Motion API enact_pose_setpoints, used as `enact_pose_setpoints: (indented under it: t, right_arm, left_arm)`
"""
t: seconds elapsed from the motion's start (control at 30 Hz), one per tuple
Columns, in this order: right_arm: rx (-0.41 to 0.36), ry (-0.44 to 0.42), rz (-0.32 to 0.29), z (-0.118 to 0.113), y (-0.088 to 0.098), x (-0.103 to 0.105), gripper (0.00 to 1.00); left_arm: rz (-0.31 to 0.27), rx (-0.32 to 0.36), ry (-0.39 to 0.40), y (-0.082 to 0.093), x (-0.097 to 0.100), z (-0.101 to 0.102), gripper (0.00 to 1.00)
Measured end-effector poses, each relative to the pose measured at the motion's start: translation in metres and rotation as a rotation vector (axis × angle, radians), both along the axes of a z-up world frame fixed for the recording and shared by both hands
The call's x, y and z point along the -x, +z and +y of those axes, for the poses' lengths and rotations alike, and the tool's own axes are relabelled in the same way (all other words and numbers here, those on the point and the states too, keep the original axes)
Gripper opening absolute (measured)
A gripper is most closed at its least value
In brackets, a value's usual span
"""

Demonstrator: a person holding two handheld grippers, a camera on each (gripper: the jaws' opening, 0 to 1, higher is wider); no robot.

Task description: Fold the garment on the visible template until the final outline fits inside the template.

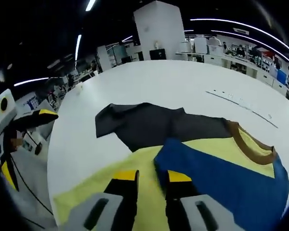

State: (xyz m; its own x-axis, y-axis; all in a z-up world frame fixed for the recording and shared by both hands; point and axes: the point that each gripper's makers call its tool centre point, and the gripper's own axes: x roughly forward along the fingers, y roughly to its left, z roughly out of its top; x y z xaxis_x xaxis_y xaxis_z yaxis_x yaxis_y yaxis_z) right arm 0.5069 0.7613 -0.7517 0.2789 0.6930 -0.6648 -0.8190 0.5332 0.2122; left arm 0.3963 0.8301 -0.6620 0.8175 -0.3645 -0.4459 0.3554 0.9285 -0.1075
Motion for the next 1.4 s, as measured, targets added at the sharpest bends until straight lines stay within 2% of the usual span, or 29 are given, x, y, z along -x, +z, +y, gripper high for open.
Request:
enact_pose_setpoints:
  t: [0.2,0.27,0.57,0.63,0.7,0.83,1.07,1.2,1.27,1.4]
  right_arm:
    - [0.013,0.030,0.037,0.005,-0.011,0.012,0.19]
    - [-0.005,0.033,0.064,0.008,-0.012,0.016,0.21]
    - [-0.020,0.007,0.077,0.008,-0.009,0.013,0.23]
    - [-0.033,0.015,0.071,0.010,-0.004,0.015,0.36]
    - [-0.034,0.007,0.035,0.008,0.001,0.011,0.50]
    - [-0.029,-0.016,-0.013,-0.003,0.010,0.002,0.59]
    - [-0.004,-0.089,-0.110,-0.032,0.023,-0.014,0.88]
    - [-0.001,-0.124,-0.147,-0.053,0.029,-0.022,0.94]
    - [-0.033,-0.143,-0.167,-0.061,0.036,-0.025,0.99]
    - [-0.031,-0.158,-0.174,-0.083,0.039,-0.025,1.00]
  left_arm:
    - [0.001,-0.004,0.012,0.000,0.000,0.004,0.99]
    - [0.002,-0.002,0.013,-0.001,0.001,0.004,0.99]
    - [0.004,-0.001,0.018,-0.002,0.002,0.005,0.99]
    - [0.002,-0.002,0.026,-0.001,0.001,0.006,0.99]
    - [0.000,-0.004,0.033,0.000,0.001,0.009,0.99]
    - [-0.009,-0.007,0.049,0.003,-0.002,0.014,0.99]
    - [-0.026,-0.005,0.084,0.007,-0.004,0.023,0.99]
    - [-0.029,-0.005,0.088,0.007,-0.004,0.023,0.99]
    - [-0.030,-0.004,0.090,0.008,-0.004,0.023,0.99]
    - [-0.040,-0.001,0.097,0.010,-0.005,0.025,0.99]
